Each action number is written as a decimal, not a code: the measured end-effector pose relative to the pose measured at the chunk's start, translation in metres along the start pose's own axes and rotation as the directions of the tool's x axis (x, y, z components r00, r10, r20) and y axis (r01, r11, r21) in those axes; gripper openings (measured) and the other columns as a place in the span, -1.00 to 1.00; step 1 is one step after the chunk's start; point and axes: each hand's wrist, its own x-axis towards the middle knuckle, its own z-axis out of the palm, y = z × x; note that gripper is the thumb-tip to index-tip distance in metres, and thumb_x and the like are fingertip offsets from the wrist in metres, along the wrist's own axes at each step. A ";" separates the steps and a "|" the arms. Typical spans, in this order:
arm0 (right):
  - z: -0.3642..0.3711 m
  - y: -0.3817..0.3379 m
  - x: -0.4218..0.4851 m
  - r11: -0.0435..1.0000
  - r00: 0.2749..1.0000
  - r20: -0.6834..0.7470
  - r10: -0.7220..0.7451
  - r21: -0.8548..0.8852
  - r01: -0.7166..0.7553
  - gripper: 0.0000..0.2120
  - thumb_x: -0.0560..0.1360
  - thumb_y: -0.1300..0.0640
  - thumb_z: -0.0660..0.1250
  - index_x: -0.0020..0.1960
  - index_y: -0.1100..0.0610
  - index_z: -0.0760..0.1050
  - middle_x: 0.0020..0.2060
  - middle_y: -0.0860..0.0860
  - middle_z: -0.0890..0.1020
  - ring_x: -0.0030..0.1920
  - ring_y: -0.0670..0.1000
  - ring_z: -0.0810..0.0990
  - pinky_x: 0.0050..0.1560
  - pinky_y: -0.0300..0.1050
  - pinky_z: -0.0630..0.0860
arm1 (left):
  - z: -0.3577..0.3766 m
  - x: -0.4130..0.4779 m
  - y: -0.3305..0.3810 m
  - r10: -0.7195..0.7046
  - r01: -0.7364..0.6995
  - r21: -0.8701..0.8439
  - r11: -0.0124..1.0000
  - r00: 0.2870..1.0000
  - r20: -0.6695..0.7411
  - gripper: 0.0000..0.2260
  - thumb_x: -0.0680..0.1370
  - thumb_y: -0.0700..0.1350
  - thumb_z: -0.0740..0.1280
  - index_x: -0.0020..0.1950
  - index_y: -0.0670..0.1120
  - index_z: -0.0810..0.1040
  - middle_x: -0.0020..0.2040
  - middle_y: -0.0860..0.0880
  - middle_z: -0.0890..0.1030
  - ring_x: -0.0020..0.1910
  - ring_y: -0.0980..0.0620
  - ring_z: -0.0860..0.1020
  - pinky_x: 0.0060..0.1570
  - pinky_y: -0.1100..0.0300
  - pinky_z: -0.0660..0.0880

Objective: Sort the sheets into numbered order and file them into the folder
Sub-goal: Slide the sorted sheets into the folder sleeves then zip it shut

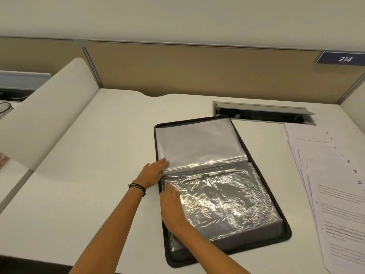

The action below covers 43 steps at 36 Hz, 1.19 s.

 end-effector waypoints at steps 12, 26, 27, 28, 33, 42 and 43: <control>-0.010 0.023 -0.004 0.964 0.957 0.120 -0.264 -0.001 0.266 -0.44 0.48 0.45 0.16 0.45 0.32 0.12 0.50 0.30 -0.02 0.52 0.20 -0.12 0.50 0.14 -0.16 | -0.002 -0.002 0.021 0.037 -0.025 0.174 0.984 0.997 -0.062 -0.56 0.68 -0.07 0.03 0.56 -0.04 0.04 0.58 -0.04 0.00 0.55 0.01 0.00 0.47 -0.02 -0.16; -0.013 0.063 -0.023 0.882 0.869 0.166 -0.467 0.017 0.471 -0.57 0.48 0.46 0.16 0.35 0.33 0.28 0.50 0.28 0.03 0.51 0.22 -0.03 0.49 0.21 -0.08 | 0.008 0.032 0.094 0.401 -0.411 0.114 0.905 0.911 0.096 -0.56 0.68 -0.03 0.05 0.56 0.00 0.08 0.57 -0.01 0.01 0.55 -0.03 -0.05 0.51 0.01 -0.10; -0.013 0.066 -0.024 0.873 0.858 0.176 -0.482 0.017 0.487 -0.58 0.49 0.46 0.17 0.34 0.33 0.29 0.50 0.28 0.04 0.51 0.21 -0.02 0.49 0.21 -0.08 | 0.009 0.034 0.100 0.426 -0.439 0.119 0.890 0.897 0.120 -0.57 0.68 -0.04 0.04 0.56 0.00 0.08 0.57 -0.01 0.01 0.55 -0.03 -0.05 0.51 -0.01 -0.08; -0.014 0.070 -0.025 0.865 0.849 0.185 -0.495 0.016 0.501 -0.60 0.49 0.45 0.18 0.33 0.33 0.30 0.49 0.28 0.04 0.51 0.21 -0.02 0.49 0.21 -0.07 | 0.010 0.037 0.106 0.446 -0.462 0.120 0.879 0.884 0.142 -0.57 0.68 -0.05 0.04 0.56 0.00 0.08 0.57 0.00 0.01 0.55 -0.03 -0.05 0.51 -0.01 -0.07; -0.014 0.088 -0.034 0.837 0.818 0.180 -0.546 0.081 0.541 -0.69 0.50 0.45 0.19 0.23 0.34 0.38 0.49 0.26 0.12 0.50 0.19 0.06 0.50 0.19 -0.04 | 0.014 0.047 0.127 0.460 -0.481 0.069 0.874 0.864 0.206 -0.57 0.69 -0.03 0.01 0.56 -0.01 0.09 0.57 0.01 0.04 0.55 -0.02 -0.05 0.49 -0.09 -0.04; -0.019 0.113 -0.044 0.822 0.801 0.198 -0.565 0.219 0.525 -0.87 0.53 0.44 0.17 0.00 0.29 0.42 0.52 0.10 0.12 0.50 0.09 0.12 0.51 0.01 -0.11 | 0.017 0.045 0.125 0.418 -0.433 0.050 0.900 0.890 0.184 -0.53 0.68 0.01 0.01 0.57 -0.07 0.01 0.57 -0.03 0.06 0.55 -0.04 -0.02 0.50 0.00 -0.03; -0.022 0.115 -0.046 0.820 0.800 0.197 -0.567 0.227 0.525 -0.89 0.53 0.42 0.17 -0.01 0.28 0.42 0.51 0.09 0.14 0.49 0.08 0.15 0.51 0.00 -0.11 | 0.017 0.045 0.125 0.406 -0.423 0.059 0.904 0.894 0.189 -0.53 0.68 0.01 0.01 0.57 -0.08 0.01 0.57 -0.03 0.04 0.55 -0.04 -0.04 0.50 0.00 -0.03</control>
